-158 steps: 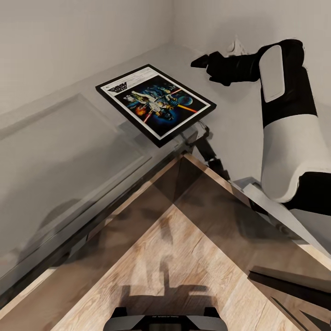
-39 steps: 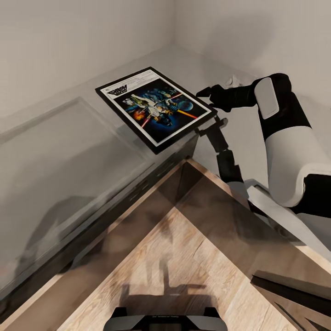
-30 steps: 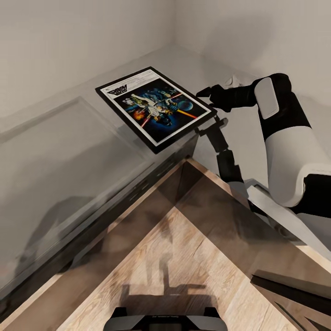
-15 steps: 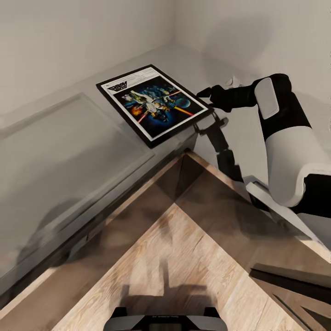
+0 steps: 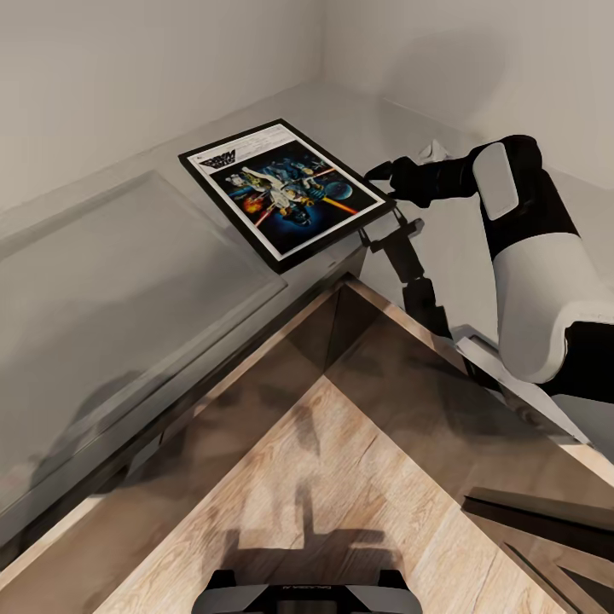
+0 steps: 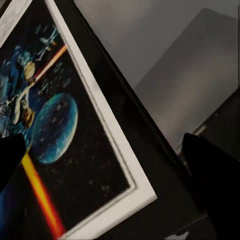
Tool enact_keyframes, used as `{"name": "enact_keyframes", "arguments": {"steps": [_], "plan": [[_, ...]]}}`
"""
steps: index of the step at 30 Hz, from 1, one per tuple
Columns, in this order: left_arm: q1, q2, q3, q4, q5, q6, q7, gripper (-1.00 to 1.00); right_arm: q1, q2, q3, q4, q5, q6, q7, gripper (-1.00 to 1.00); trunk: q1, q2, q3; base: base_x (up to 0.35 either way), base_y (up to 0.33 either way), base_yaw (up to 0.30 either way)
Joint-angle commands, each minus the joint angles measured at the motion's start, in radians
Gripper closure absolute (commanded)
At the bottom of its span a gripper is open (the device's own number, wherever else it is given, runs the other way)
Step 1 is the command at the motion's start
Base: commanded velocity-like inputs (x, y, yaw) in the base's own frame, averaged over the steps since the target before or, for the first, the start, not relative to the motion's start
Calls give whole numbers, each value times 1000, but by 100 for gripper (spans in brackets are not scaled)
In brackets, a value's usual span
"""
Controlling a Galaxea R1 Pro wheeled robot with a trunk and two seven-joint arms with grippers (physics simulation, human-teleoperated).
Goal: Pick up the poster from the kitchen countertop and hang it on one of the wall nails in the kitchen.
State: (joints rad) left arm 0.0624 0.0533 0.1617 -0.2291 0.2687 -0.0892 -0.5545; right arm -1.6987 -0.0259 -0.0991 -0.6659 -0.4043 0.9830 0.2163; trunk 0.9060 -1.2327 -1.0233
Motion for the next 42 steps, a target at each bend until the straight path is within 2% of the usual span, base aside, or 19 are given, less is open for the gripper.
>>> {"name": "enact_keyframes", "arguments": {"steps": [1,4,7,10,13,18,19,24,25,28,31,38,42], "plan": [[1,0,1,-1,2,0,-4,-100,-5,0,-3,0,19,3,9,-100,0,0,0,0,0,0],[1,0,1,-1,2,0,-4,-100,-42,1,-4,1,19,4,-13,-100,0,0,0,0,0,0],[1,-1,1,-1,2,1,-3,-100,-101,2,-5,3,16,6,-71,-100,0,0,0,0,0,0],[1,0,2,-1,2,0,-3,-100,-152,9,-6,-4,5,7,-99,-100,0,0,0,0,0,0],[1,0,2,-1,2,0,-3,-100,-162,14,-6,-16,-10,8,-104,-100,0,0,0,0,0,0],[1,0,2,-1,3,-1,-4,-100,-169,19,-5,-62,-82,10,-107,-100,0,0,0,-110,0,0],[1,0,2,-1,3,-2,-4,-100,-164,20,-4,-122,-161,14,-106,-100,0,0,0,-272,0,0],[1,0,2,-1,3,-3,-5,-100,-124,18,-4,-207,-260,17,-106,-100,0,0,0,-298,0,0],[1,0,2,-1,3,-4,-6,-100,-102,17,-4,-227,-284,18,-106,-100,0,0,0,-317,0,0],[1,0,2,-1,3,-4,-7,-100,-49,15,-3,-282,-314,18,-103,-100,0,0,0,-321,0,0],[1,0,2,-1,3,-4,-7,-100,0,15,-2,-344,-326,18,-91,-100,0,0,0,-326,0,0],[1,0,2,-1,3,-4,-7,-100,77,15,3,-409,-334,19,33,-100,0,0,0,-325,0,0],[1,0,2,-1,3,-4,-7,-100,110,15,29,-458,-335,19,62,-100,0,0,0,-163,0,0]]}}
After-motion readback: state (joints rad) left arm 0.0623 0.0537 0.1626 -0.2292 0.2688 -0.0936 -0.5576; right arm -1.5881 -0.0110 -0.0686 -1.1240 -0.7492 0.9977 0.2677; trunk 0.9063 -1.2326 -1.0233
